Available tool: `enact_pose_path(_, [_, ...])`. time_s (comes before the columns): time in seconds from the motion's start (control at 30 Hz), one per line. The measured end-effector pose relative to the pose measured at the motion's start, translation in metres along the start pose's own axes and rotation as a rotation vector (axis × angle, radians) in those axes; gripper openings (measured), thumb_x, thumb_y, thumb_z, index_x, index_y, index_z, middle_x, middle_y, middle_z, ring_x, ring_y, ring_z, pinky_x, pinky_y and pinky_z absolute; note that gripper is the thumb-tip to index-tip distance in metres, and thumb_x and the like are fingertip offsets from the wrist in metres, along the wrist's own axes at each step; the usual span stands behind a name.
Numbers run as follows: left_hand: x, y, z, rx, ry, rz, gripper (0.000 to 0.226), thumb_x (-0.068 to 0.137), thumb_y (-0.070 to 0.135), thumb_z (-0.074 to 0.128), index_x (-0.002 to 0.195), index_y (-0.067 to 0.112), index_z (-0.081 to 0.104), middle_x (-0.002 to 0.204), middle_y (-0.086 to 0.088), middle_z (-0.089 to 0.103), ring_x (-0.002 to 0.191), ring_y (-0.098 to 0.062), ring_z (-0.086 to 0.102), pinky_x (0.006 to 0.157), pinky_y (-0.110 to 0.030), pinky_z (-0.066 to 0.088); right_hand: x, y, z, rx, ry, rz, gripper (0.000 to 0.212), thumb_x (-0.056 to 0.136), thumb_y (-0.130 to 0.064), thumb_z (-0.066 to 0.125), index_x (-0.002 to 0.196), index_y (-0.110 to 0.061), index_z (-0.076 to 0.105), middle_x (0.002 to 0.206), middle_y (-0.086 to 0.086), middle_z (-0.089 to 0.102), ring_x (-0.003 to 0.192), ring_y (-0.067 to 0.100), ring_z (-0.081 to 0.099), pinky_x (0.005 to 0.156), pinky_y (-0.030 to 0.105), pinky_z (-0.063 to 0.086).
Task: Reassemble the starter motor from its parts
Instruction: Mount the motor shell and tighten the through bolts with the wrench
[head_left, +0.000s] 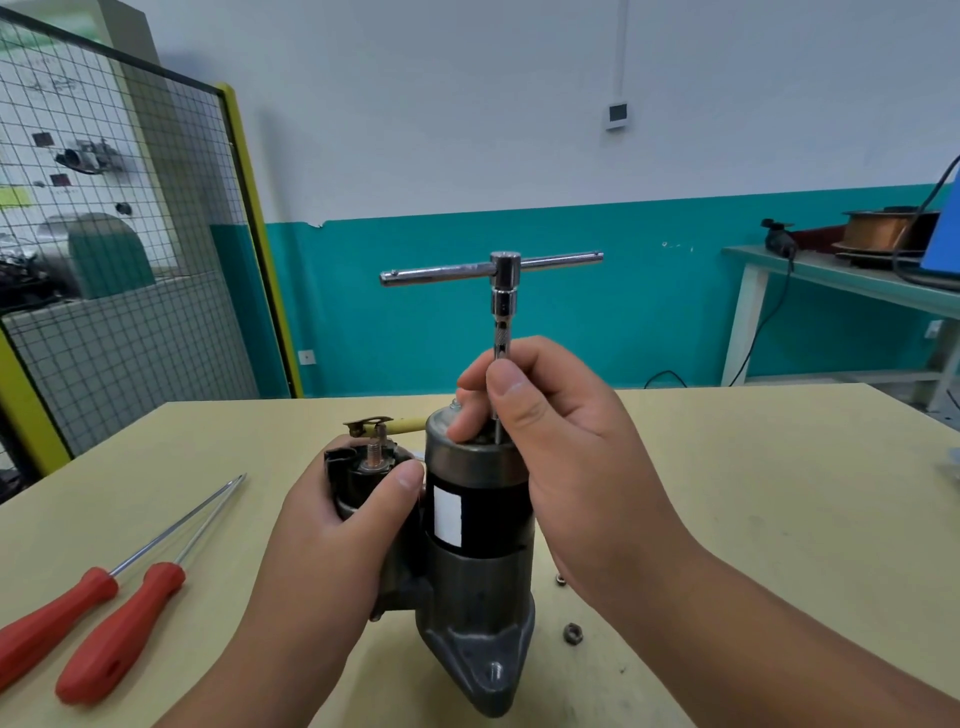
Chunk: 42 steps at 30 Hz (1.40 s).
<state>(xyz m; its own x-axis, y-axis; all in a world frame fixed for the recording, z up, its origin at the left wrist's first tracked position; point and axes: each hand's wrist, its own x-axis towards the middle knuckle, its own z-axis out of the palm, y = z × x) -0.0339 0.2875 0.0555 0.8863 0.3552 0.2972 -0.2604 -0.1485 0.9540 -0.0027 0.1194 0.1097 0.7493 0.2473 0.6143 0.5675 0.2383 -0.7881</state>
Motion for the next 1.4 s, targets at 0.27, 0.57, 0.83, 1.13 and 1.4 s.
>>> enact_pose_path(0.27, [0.0005, 0.0017, 0.0003, -0.006, 0.006, -0.004, 0.046, 0.059, 0.071, 0.071, 0.099, 0.049, 0.075, 0.092, 0.007, 0.080, 0.091, -0.029, 0.079, 0.064, -0.058, 0.065, 0.0001, -0.0001, 0.0000, 0.006, -0.017, 0.005, 0.020, 0.102, -0.040, 0.050, 0.095, -0.033, 0.068, 0.081, -0.007, 0.073, 0.086, 0.007, 0.069, 0.085, 0.013, 0.051])
enact_pose_path(0.57, [0.0001, -0.0002, -0.0004, -0.028, -0.004, -0.007, 0.045, 0.060, 0.070, 0.071, 0.098, 0.046, 0.076, 0.089, 0.005, 0.080, 0.081, -0.026, 0.079, 0.046, -0.037, 0.058, -0.0013, -0.0008, -0.0021, 0.043, -0.028, 0.020, 0.027, 0.103, -0.038, 0.044, 0.098, -0.033, 0.070, 0.084, -0.003, 0.073, 0.088, 0.011, 0.069, 0.086, 0.017, 0.053])
enact_pose_path(0.83, [0.0008, -0.0010, -0.0009, -0.003, -0.004, -0.002, 0.044, 0.059, 0.071, 0.069, 0.097, 0.049, 0.075, 0.089, 0.008, 0.080, 0.078, -0.018, 0.078, 0.048, -0.034, 0.058, -0.0018, -0.0001, -0.0010, 0.026, -0.031, -0.024, 0.016, 0.102, -0.035, 0.052, 0.100, -0.032, 0.068, 0.082, -0.006, 0.072, 0.086, 0.008, 0.069, 0.085, 0.015, 0.052])
enact_pose_path(1.13, [0.0017, 0.0007, 0.0001, -0.007, 0.011, -0.047, 0.024, 0.071, 0.056, 0.073, 0.094, 0.051, 0.075, 0.088, 0.009, 0.079, 0.079, -0.023, 0.079, 0.046, -0.038, 0.060, -0.0012, 0.0002, -0.0010, 0.054, -0.022, -0.010, 0.015, 0.103, -0.036, 0.047, 0.104, -0.025, 0.058, 0.083, -0.003, 0.074, 0.090, 0.009, 0.070, 0.084, 0.012, 0.052])
enact_pose_path(1.4, [0.0010, -0.0008, -0.0004, -0.002, -0.002, 0.009, 0.047, 0.060, 0.071, 0.068, 0.099, 0.046, 0.075, 0.088, 0.007, 0.080, 0.082, -0.023, 0.078, 0.050, -0.035, 0.057, -0.0008, 0.0005, -0.0025, 0.069, -0.031, 0.036, 0.022, 0.103, -0.036, 0.046, 0.101, -0.031, 0.068, 0.085, -0.002, 0.074, 0.088, 0.010, 0.070, 0.085, 0.014, 0.052])
